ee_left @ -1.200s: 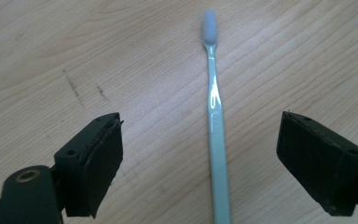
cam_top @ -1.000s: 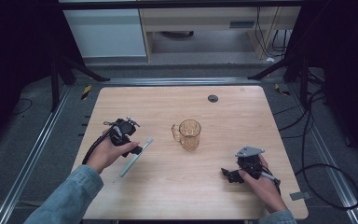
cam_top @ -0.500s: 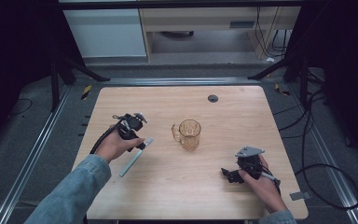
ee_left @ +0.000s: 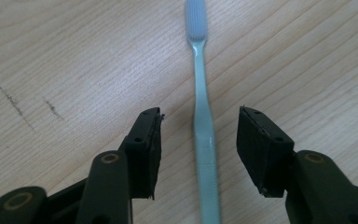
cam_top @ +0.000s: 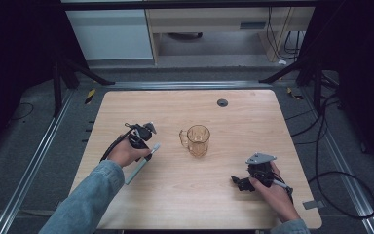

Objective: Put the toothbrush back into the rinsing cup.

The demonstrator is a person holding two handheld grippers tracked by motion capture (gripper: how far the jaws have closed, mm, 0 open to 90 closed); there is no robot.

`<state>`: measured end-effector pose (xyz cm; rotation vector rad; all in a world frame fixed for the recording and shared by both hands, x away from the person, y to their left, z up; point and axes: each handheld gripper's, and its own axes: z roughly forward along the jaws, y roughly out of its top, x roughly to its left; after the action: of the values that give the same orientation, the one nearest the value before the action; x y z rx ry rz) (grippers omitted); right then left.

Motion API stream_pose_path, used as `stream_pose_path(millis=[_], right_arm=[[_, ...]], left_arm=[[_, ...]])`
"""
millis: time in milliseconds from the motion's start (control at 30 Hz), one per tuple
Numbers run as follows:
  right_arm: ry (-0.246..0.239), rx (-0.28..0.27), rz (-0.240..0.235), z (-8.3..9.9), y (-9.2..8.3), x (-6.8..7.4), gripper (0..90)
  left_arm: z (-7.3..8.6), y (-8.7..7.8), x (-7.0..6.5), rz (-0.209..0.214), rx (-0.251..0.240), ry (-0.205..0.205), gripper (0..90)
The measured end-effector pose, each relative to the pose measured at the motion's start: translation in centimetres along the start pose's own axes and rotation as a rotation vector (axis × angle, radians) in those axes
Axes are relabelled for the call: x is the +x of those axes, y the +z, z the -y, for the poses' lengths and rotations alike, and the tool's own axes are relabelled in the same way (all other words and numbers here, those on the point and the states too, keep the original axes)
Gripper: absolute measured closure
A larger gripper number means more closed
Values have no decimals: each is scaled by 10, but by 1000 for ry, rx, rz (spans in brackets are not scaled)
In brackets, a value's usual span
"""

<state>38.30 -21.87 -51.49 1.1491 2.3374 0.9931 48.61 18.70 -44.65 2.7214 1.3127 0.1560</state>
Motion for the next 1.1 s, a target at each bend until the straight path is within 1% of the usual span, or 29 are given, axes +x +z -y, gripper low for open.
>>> stream_pose_path(millis=[100, 333, 467, 533, 567, 667, 700, 833, 1100], right_arm=[[2, 1, 0, 0, 0, 0, 4], [2, 1, 0, 0, 0, 0, 4], [2, 1, 0, 0, 0, 0, 4], [2, 0, -1, 0, 0, 0, 4], [2, 1, 0, 0, 0, 0, 4], [1, 1, 0, 0, 0, 0, 4], [1, 1, 0, 0, 0, 0, 4], [2, 0, -1, 0, 0, 0, 4], [1, 0, 0, 0, 0, 0, 4]], left_arm=[[-2, 3, 1, 16, 10, -10, 549], [-6, 7, 2, 21, 27, -23, 636], [-6, 10, 3, 19, 37, -37, 663], [-6, 10, 3, 21, 38, -40, 676], [-6, 10, 3, 36, 44, -44, 679], [-7, 12, 2, 31, 46, -44, 689], [-6, 12, 3, 39, 50, -43, 692], [-6, 13, 2, 39, 59, -39, 699], [-6, 17, 1, 40, 61, -38, 729]])
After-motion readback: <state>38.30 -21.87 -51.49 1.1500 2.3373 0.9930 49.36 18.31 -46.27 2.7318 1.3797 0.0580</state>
